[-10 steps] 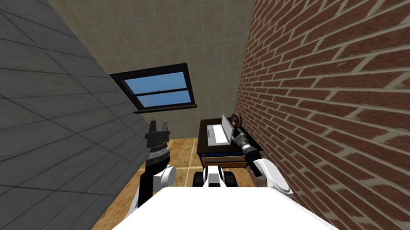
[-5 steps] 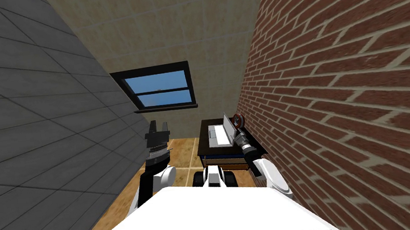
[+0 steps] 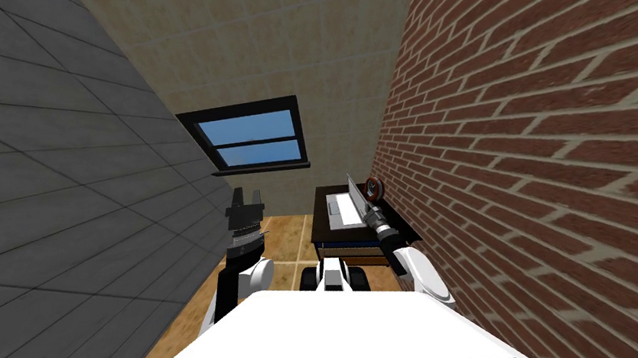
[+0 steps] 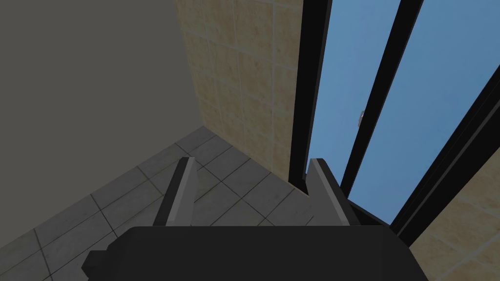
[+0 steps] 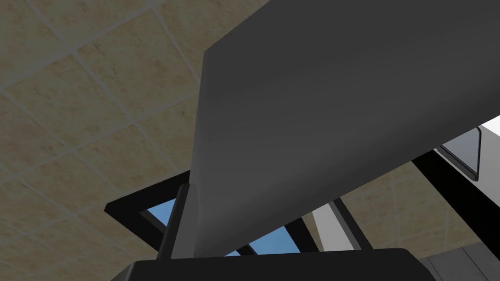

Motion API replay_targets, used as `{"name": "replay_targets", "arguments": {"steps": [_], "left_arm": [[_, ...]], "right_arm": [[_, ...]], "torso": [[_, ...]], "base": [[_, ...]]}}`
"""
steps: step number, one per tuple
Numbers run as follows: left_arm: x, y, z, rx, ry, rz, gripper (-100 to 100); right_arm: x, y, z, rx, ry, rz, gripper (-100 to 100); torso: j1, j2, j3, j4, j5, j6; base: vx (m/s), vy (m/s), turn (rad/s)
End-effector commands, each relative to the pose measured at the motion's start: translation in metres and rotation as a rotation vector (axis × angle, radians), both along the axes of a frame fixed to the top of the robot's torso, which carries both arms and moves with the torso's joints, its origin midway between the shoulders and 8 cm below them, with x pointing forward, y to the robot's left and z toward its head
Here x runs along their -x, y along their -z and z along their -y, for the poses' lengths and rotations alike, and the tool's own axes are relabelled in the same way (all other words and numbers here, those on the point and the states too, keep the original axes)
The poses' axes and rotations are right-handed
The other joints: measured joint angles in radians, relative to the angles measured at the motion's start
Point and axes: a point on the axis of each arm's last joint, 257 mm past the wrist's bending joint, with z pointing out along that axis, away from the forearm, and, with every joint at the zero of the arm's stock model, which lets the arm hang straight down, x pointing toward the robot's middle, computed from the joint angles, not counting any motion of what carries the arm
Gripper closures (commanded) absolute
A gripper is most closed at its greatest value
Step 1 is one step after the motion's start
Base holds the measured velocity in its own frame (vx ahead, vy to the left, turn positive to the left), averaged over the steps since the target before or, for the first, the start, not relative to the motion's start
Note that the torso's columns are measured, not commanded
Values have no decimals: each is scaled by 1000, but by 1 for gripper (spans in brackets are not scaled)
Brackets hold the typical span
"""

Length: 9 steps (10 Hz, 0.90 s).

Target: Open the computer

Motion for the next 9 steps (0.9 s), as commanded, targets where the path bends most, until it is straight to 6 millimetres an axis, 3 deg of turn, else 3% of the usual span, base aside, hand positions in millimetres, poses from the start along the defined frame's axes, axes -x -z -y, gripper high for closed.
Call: {"name": "replay_targets", "arguments": {"steps": [1,5,6,9], "left_arm": [[0,0,0,0,0,0,0],[0,0,0,0,0,0,0],[0,0,0,0,0,0,0],[0,0,0,0,0,0,0]], "right_arm": [[4,4,1,110,4,-4,100],[7,6,0,266,7,-2,100],[7,8,0,236,6,-7,100],[-4,17,-5,282,3,-7,100]], "torso": [[0,0,0,0,0,0],[2,4,2,4,2,-1],[2,4,2,5,2,-1],[2,4,3,5,1,-1]], "base": [[-3,77,9],[3,83,2],[-1,32,1],[-20,32,-13]]}}
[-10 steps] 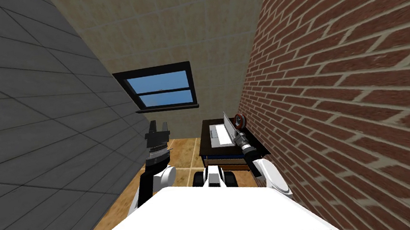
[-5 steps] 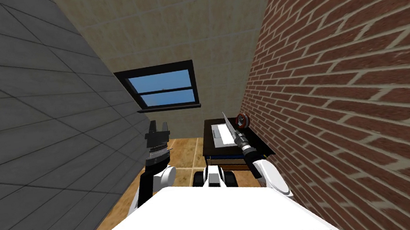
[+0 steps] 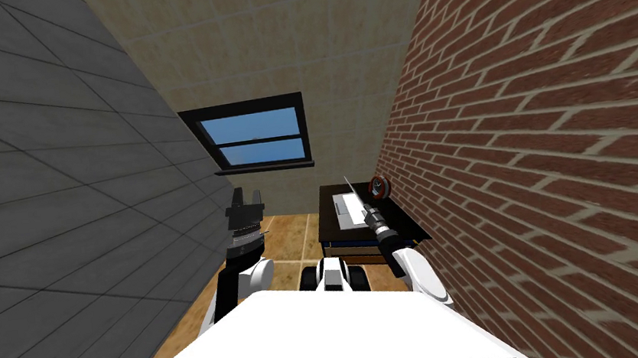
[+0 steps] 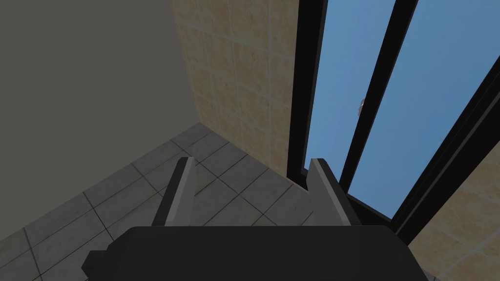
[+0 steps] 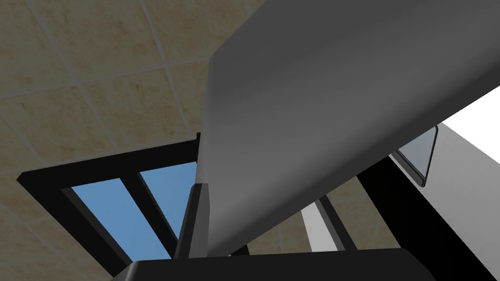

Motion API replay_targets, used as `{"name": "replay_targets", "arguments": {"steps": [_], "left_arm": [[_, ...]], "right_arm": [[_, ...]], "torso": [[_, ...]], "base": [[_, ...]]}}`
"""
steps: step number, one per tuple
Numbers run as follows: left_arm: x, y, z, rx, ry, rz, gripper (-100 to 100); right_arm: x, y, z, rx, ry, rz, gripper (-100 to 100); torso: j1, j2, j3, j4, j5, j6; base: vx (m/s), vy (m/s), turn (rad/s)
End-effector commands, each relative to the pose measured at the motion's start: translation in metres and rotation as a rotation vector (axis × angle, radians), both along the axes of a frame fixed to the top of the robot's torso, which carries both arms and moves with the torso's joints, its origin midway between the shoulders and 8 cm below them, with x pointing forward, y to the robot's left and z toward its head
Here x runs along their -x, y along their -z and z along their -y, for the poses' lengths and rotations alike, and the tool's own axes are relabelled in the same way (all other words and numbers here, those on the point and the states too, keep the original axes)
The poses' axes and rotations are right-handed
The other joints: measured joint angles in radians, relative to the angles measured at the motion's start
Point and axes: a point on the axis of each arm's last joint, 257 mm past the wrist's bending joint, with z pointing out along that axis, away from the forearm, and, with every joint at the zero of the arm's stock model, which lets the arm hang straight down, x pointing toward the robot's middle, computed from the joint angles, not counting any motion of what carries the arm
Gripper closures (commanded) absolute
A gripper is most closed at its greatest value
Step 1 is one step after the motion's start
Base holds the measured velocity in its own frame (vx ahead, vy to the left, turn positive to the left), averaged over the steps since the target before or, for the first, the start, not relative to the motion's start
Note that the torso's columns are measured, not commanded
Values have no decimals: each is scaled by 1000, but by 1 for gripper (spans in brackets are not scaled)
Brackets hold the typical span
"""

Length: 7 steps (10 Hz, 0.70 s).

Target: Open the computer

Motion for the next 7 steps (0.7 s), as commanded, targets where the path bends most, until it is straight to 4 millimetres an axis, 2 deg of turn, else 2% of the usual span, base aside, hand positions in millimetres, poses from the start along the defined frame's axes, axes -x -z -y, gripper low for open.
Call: {"name": "replay_targets", "arguments": {"steps": [1,7], "left_arm": [[0,0,0,0,0,0,0],[0,0,0,0,0,0,0]], "right_arm": [[-7,4,-2,43,-3,6,100],[-18,12,-7,135,-7,11,100]], "torso": [[1,-1,0,-1,0,0],[1,-1,0,-1,0,0]], "base": [[-20,32,-9],[-20,25,-10]]}}
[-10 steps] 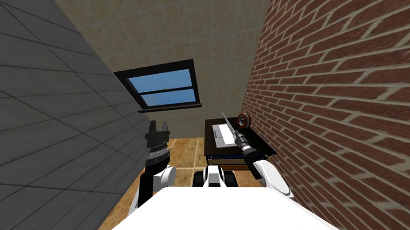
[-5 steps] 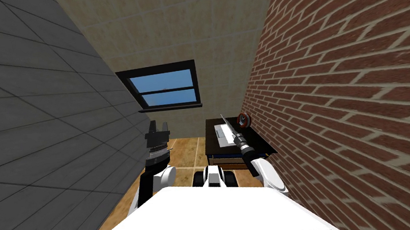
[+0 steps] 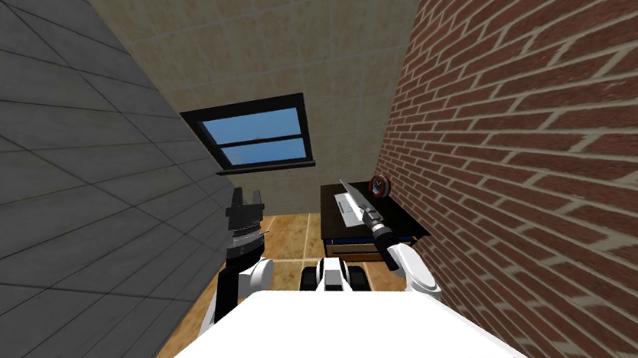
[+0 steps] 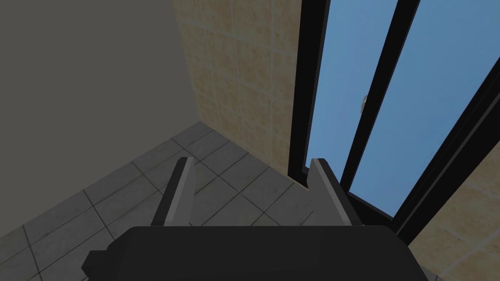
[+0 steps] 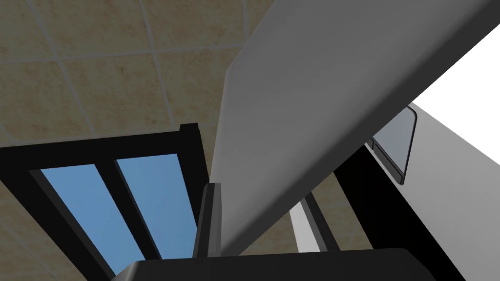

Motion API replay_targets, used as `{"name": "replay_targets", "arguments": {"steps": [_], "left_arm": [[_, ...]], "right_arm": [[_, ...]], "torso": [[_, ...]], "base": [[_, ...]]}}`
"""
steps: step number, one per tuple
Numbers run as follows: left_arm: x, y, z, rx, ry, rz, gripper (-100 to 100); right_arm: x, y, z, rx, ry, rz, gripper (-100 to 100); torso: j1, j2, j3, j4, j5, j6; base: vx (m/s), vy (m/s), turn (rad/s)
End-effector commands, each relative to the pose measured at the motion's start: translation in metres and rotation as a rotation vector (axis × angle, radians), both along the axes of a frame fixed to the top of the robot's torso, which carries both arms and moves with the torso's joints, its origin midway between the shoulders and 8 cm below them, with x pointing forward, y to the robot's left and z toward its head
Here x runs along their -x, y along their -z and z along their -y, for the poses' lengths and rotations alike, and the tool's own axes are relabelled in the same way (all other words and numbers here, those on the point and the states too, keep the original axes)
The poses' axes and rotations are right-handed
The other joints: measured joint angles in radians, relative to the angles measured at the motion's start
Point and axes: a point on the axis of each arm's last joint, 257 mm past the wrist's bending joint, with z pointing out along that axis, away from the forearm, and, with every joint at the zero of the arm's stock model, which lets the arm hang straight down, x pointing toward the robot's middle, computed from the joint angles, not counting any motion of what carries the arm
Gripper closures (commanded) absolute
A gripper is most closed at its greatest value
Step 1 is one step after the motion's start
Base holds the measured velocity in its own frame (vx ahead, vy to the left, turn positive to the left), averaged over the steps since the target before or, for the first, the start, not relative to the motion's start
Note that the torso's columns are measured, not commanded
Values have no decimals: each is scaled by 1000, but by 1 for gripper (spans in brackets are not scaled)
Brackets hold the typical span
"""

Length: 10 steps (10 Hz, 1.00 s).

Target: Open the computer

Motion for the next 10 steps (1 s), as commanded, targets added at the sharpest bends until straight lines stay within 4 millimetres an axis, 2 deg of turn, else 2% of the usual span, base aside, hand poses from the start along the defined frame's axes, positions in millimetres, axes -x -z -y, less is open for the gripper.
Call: {"name": "replay_targets", "arguments": {"steps": [1,3,9,10], "left_arm": [[0,0,0,0,0,0,0],[0,0,0,0,0,0,0],[0,0,0,0,0,0,0],[0,0,0,0,0,0,0]], "right_arm": [[-7,4,-3,41,-2,2,100],[-7,4,-3,67,-3,6,100],[-23,17,-9,166,-10,3,100],[-24,21,3,177,3,-22,-100]], "torso": [[-1,-1,0,0,0,0],[0,0,0,0,0,0],[-1,-1,0,0,0,-1],[0,0,0,0,0,-1]], "base": [[-18,20,-18],[-13,18,-2],[-20,26,-13],[-48,34,161]]}}
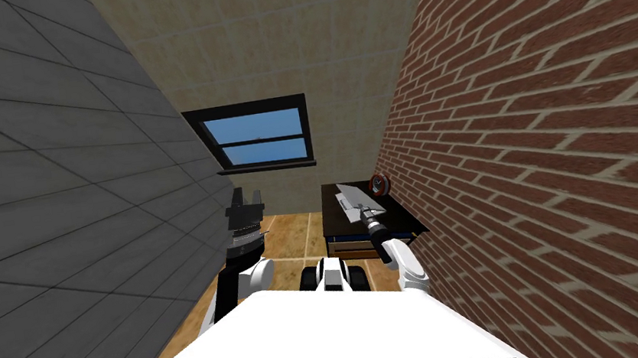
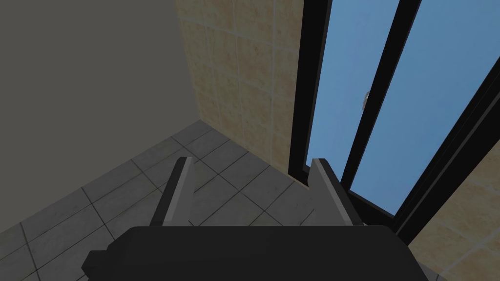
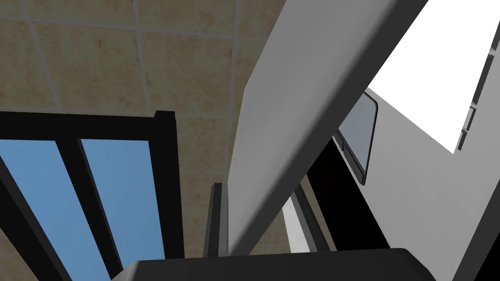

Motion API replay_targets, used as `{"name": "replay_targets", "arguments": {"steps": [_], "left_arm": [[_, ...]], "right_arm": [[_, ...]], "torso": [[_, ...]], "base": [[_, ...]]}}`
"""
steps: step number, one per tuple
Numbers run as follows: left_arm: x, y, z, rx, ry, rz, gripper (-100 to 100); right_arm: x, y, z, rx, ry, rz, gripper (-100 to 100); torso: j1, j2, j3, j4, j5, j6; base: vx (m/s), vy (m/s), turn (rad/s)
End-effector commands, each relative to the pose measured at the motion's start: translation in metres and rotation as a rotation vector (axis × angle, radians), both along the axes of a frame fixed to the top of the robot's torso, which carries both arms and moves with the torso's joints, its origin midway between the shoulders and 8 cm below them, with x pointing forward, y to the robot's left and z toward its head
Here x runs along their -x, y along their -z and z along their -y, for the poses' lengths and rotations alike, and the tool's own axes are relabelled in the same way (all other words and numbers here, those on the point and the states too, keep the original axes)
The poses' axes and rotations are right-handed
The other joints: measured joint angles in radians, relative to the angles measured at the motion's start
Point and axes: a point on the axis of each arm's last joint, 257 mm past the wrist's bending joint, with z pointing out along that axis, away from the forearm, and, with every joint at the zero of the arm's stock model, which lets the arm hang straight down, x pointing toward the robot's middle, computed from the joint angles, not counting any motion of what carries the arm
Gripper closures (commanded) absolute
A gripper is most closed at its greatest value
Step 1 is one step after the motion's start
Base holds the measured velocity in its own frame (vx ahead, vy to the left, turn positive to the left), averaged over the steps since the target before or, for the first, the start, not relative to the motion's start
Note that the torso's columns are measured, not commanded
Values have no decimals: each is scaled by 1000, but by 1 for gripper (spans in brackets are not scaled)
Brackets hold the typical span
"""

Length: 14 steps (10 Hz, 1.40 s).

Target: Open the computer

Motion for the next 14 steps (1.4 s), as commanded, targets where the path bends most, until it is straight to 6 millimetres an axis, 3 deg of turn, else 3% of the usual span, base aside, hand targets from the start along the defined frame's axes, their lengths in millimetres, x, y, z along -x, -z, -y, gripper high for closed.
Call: {"name": "replay_targets", "arguments": {"steps": [1,3,5,7,9,11,12,14], "left_arm": [[0,0,0,0,0,0,0],[0,0,0,0,0,0,0],[0,0,0,0,0,0,0],[0,0,0,0,0,0,0],[0,0,0,0,0,0,0],[0,0,0,0,0,0,0],[0,0,0,0,0,0,0],[0,0,0,0,0,0,0]], "right_arm": [[-4,5,17,34,11,-24,-100],[-4,5,17,-4,14,-28,-100],[-7,8,35,33,29,-47,-100],[-7,8,35,-6,32,-51,-100],[-11,9,55,33,50,-64,-100],[-11,9,55,-8,54,-68,-100],[-14,9,69,29,75,-73,-100],[-14,7,75,29,75,-75,-100]], "torso": [[0,1,1,-1,0,-1],[-2,-2,-1,-2,-1,1],[0,-2,-1,-2,-1,0],[-1,-2,-1,-2,-1,1],[0,0,0,-1,0,-1],[0,0,0,0,0,1],[-1,-1,-1,0,0,1],[1,1,0,0,1,1]], "base": [[-49,28,100],[-16,10,-22],[-37,29,133],[-17,9,-23],[-48,32,123],[-10,9,-10],[-37,16,147],[-33,28,48]]}}
